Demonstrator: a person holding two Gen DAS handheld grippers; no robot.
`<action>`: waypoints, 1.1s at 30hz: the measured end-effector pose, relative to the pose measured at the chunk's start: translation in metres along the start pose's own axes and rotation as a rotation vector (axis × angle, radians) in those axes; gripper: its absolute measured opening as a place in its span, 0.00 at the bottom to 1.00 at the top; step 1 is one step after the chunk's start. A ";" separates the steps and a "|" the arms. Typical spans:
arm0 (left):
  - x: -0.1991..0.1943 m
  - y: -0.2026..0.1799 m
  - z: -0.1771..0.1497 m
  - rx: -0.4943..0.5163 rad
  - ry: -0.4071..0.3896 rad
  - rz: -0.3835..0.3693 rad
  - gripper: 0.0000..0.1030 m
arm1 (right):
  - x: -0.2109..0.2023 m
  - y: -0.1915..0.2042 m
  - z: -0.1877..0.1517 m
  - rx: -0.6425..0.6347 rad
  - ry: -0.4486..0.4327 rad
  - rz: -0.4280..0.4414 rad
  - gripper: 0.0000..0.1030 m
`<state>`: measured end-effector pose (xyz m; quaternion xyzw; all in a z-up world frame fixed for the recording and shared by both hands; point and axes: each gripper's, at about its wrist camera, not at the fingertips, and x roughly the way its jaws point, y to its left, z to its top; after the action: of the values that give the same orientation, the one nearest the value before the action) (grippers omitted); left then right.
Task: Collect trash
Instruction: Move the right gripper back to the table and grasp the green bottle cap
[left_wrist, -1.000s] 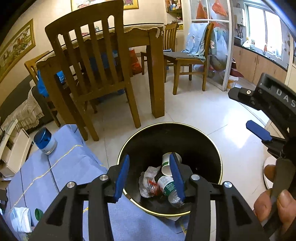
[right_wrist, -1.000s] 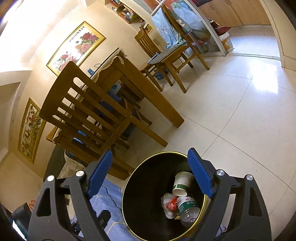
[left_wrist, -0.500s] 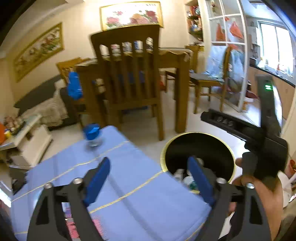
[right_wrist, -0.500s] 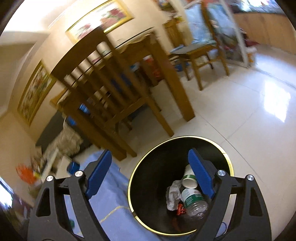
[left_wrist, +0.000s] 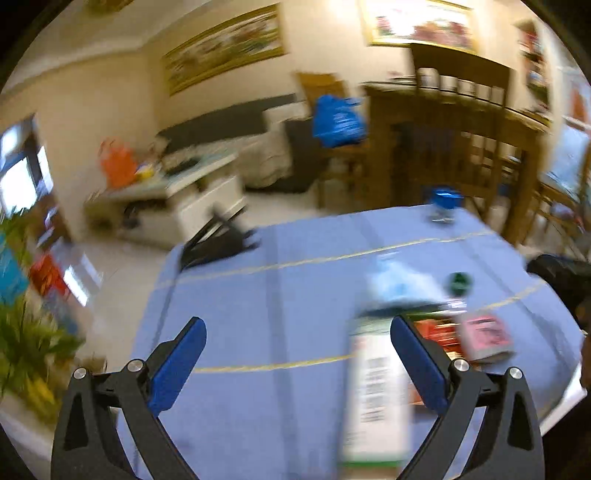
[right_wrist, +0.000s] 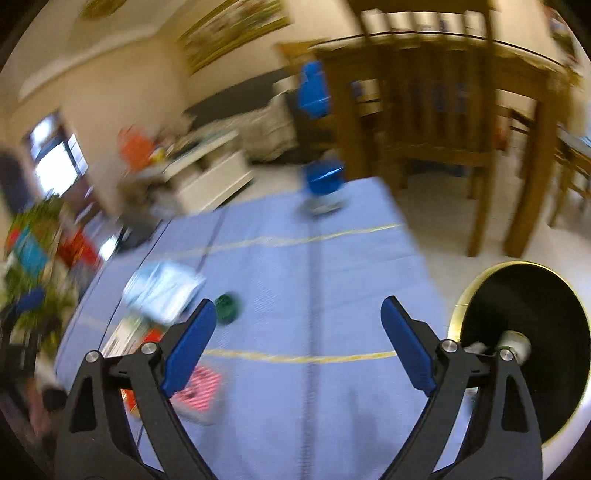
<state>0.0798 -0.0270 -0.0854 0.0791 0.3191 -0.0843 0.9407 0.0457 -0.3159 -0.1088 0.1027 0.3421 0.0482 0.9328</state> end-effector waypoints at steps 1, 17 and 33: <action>0.003 0.014 -0.004 -0.024 0.013 0.002 0.94 | 0.007 0.012 -0.005 -0.012 0.024 0.034 0.86; 0.020 0.061 -0.024 -0.142 0.050 -0.138 0.94 | 0.061 0.086 -0.008 -0.363 0.217 0.110 0.81; 0.033 0.046 -0.034 -0.098 0.092 -0.122 0.94 | 0.118 0.067 0.014 -0.226 0.240 -0.157 0.32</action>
<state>0.0955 0.0212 -0.1278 0.0169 0.3699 -0.1222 0.9209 0.1429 -0.2340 -0.1574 -0.0363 0.4503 0.0251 0.8918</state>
